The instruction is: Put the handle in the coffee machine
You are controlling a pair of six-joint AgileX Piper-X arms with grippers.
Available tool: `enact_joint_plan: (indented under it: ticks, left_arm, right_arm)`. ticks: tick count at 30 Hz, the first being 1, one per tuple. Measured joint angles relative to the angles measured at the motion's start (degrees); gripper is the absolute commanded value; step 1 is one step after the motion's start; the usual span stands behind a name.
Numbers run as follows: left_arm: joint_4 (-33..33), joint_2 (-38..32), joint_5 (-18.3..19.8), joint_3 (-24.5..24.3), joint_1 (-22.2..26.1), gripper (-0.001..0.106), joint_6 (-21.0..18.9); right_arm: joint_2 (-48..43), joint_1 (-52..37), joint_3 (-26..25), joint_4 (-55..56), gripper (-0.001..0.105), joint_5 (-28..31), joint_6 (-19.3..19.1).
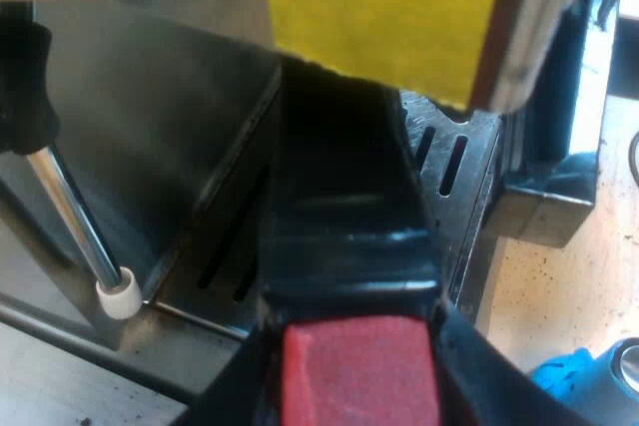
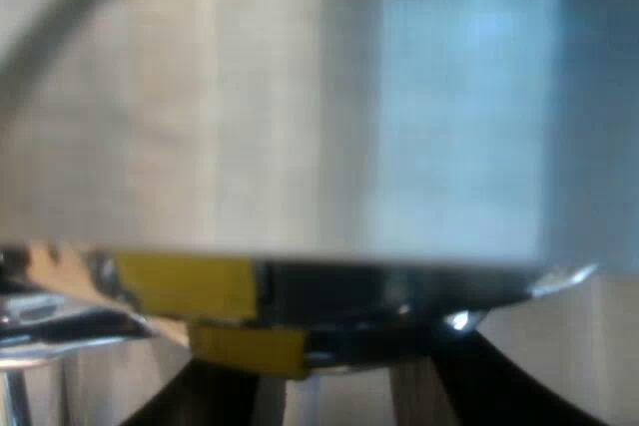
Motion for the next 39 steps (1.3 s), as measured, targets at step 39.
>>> enact_joint_plan:
  ticks: [39]
  left_arm:
    - [9.12,-3.34,9.58,-8.74,5.96,0.035,0.72]
  right_arm:
    - [0.38,0.0,-0.64,-0.61,0.026,0.97,-2.2]
